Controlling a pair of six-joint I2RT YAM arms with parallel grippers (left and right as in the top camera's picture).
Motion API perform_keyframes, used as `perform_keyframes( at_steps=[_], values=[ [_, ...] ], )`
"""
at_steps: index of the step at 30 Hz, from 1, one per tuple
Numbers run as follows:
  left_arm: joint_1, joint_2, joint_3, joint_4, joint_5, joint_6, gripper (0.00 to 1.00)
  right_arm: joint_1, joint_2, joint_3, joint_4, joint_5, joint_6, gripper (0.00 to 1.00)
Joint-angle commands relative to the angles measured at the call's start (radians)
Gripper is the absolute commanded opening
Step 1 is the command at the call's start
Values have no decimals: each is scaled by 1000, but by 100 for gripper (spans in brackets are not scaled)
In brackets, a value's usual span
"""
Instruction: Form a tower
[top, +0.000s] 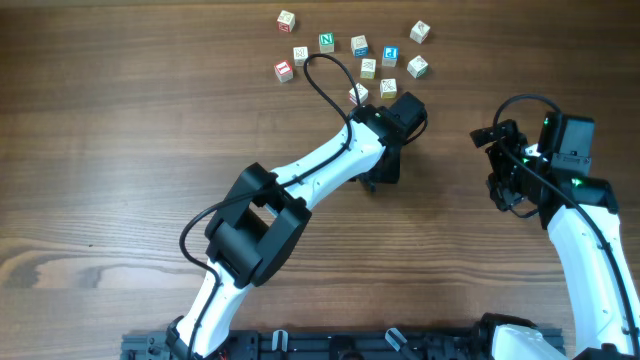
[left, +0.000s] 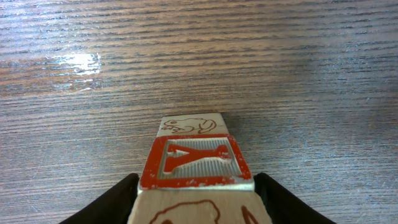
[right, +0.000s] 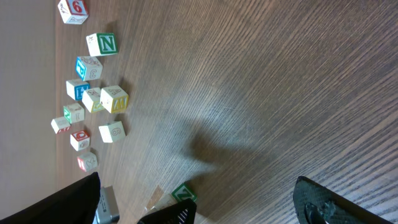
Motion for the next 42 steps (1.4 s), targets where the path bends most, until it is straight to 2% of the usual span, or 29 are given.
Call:
perform_keyframes(
  at_steps=[1, 4, 10, 14, 17, 24, 28, 30, 31, 32, 36, 39, 42],
  values=[
    [5, -16, 26, -4, -17, -8, 61, 2, 9, 12, 2, 6, 8, 100],
    [5, -17, 48, -12, -17, -8, 61, 2, 9, 12, 2, 6, 8, 100],
    [5, -26, 164, -140, -18, -5, 62, 2, 9, 12, 2, 6, 8, 100],
    [5, -80, 188, -183, -17, -5, 69, 2, 9, 12, 2, 6, 8, 100],
    [5, -123, 188, -196, -26, -1, 70, 2, 9, 12, 2, 6, 8, 100],
    [6, -220, 188, -199, -231, -2, 79, 2, 9, 12, 2, 6, 8, 100],
    [6, -259, 188, -156, -470, -2, 81, 2, 9, 12, 2, 6, 8, 100],
    [6, -264, 188, -80, -620, -1, 88, 2, 9, 12, 2, 6, 8, 100],
    [6, -264, 188, -64, -649, -1, 90, 2, 9, 12, 2, 7, 10, 100],
    [11, -264, 188, -37, -679, -1, 93, 2, 9, 12, 22, 14, 72, 100],
    [66, -264, 188, 17, -682, 19, 96, 2, 9, 12, 28, 14, 316, 100],
    [100, -264, 188, 49, -675, 17, 97, 2, 9, 12, 28, 14, 371, 100],
    [145, -264, 188, 71, -607, 16, 97, 2, 9, 12, -14, 27, 354, 100]
  ],
)
